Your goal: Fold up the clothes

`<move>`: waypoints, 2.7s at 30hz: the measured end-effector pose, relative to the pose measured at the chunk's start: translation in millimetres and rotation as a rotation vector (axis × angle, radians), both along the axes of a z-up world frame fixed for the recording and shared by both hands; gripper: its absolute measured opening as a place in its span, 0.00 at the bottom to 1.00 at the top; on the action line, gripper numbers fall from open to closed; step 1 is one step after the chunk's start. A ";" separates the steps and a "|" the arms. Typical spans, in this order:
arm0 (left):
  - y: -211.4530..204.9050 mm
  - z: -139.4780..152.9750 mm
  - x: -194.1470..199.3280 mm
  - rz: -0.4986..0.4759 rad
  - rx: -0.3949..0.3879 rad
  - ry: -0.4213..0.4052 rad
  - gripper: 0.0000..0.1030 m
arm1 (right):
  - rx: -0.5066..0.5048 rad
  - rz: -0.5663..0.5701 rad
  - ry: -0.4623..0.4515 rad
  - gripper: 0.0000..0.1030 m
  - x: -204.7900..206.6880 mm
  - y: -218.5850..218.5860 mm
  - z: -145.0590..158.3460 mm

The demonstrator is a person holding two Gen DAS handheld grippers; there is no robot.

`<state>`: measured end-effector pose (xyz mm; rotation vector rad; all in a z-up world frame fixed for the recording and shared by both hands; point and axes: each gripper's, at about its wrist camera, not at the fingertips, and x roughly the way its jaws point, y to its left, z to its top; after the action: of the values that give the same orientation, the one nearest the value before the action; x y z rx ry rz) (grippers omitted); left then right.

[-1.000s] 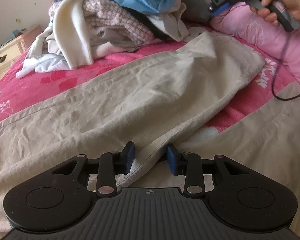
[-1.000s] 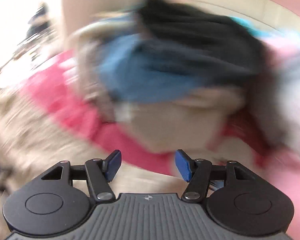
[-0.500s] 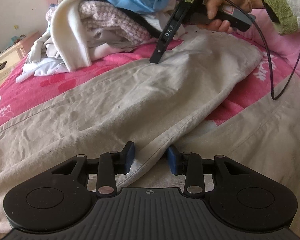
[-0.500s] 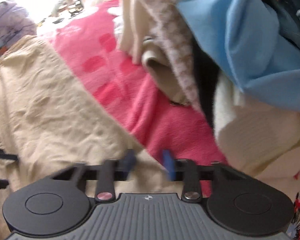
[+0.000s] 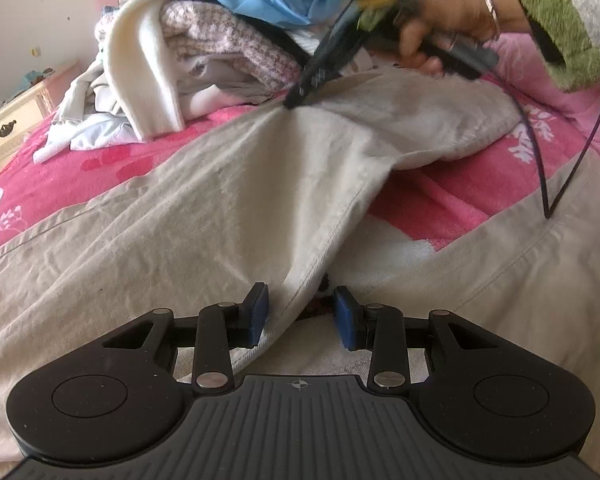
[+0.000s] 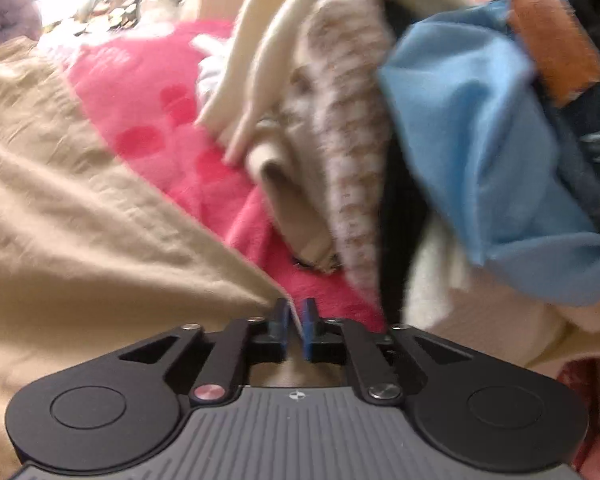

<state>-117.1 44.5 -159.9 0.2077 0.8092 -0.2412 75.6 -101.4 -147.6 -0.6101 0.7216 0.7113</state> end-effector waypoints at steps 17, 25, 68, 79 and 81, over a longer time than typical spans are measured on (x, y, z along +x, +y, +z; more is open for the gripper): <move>0.4 4.4 1.7 -0.023 0.025 0.005 0.36 | -0.230 -0.488 0.043 0.23 7.5 -161.1 0.7; -1.9 8.0 -7.9 -0.026 0.085 -0.011 0.36 | -0.001 -0.385 0.072 0.35 -18.5 -161.9 64.9; 34.0 29.1 1.9 0.039 -0.212 0.054 0.41 | -0.713 0.150 -0.173 0.31 -144.6 -125.4 63.2; 74.1 20.0 14.1 0.288 -0.384 0.074 0.41 | -0.122 0.469 -0.073 0.54 -80.1 32.2 147.0; 72.1 14.4 12.3 0.302 -0.358 0.080 0.41 | -0.033 0.537 -0.008 0.56 -71.5 78.0 140.7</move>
<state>-104.8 116.6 -145.6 -0.2614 0.8501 -0.1067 4.1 -23.4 -7.0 -0.8494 0.5636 1.1922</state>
